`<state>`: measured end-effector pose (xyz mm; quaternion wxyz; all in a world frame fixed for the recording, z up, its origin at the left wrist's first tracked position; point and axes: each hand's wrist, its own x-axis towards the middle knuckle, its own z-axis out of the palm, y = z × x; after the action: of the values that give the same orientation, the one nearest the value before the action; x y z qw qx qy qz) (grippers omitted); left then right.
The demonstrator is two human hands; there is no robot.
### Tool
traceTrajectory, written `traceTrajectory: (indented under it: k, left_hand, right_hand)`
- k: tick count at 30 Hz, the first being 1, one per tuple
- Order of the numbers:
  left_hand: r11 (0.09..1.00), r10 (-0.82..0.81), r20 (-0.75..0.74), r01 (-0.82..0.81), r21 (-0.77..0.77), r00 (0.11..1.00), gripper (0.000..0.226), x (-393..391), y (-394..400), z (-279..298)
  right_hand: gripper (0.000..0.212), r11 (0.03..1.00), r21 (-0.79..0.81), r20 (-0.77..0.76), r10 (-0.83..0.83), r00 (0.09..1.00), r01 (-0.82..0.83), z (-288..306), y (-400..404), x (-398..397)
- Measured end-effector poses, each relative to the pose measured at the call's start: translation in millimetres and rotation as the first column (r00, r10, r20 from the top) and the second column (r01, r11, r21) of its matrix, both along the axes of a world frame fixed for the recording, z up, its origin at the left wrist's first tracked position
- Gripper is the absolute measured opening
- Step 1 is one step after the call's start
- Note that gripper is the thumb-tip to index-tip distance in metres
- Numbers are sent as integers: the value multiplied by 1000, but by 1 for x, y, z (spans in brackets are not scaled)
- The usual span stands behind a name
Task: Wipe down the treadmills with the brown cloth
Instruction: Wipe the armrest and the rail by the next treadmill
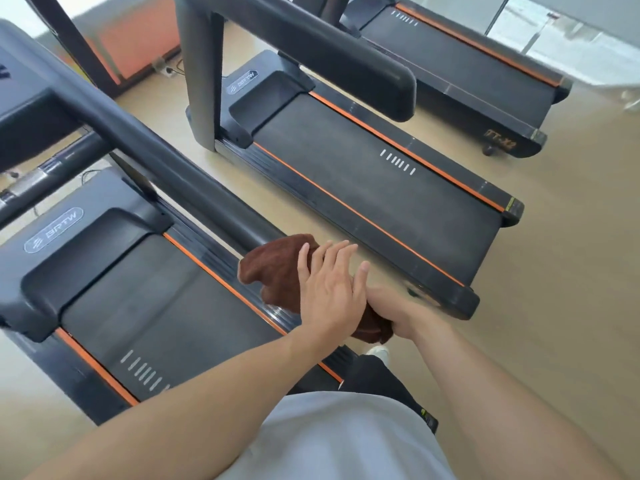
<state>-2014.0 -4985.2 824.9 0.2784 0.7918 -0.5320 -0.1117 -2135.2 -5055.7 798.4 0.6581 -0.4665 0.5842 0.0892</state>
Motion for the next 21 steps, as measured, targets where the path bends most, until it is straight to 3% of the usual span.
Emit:
traceTrajectory:
  k: [2, 4, 6, 8, 10, 13, 15, 18, 21]
  left_hand:
    - [999, 25, -93, -22, 24, 995, 40, -21, -15, 0]
    - [992, 79, -279, -47, 119, 957, 37, -41, -29, -6]
    - [956, 223, -509, -84, 281, 832, 37, -56, -43, -11]
    - [909, 358, -618, -109, 402, 700, 44, -67, -56, -13]
    - [895, 386, -632, -107, 433, 672, 57, -73, -70, -7]
    - [928, 240, -635, 18, 372, 734, 81, -69, -94, 9]
    - [924, -1, -545, 209, 320, 839, 82, -60, -109, 18]
    - [828, -260, -459, 441, 346, 849, 51, -49, -127, 24]
    - [790, -346, -373, 482, 379, 861, 33, -40, -143, 18]
  right_hand:
    - [52, 997, -35, 52, -68, 996, 70, 11, -18, -15]
    - [36, 985, -114, 128, -114, 985, 129, 18, -39, -33]
    - [21, 973, -182, 207, -103, 973, 142, 24, -62, -48]
    - [17, 962, -268, 219, 17, 976, 43, 31, -81, -63]
    - [25, 924, -358, 157, 205, 966, -137, 42, -97, -75]
    - [26, 836, -360, 83, 470, 879, -413, 60, -118, -91]
    - [23, 771, -377, 68, 576, 815, -514, 71, -134, -99]
    - [23, 737, -413, 99, 620, 778, -535, 93, -160, -107]
    - [27, 749, -434, 154, 609, 778, -501, 110, -183, -108]
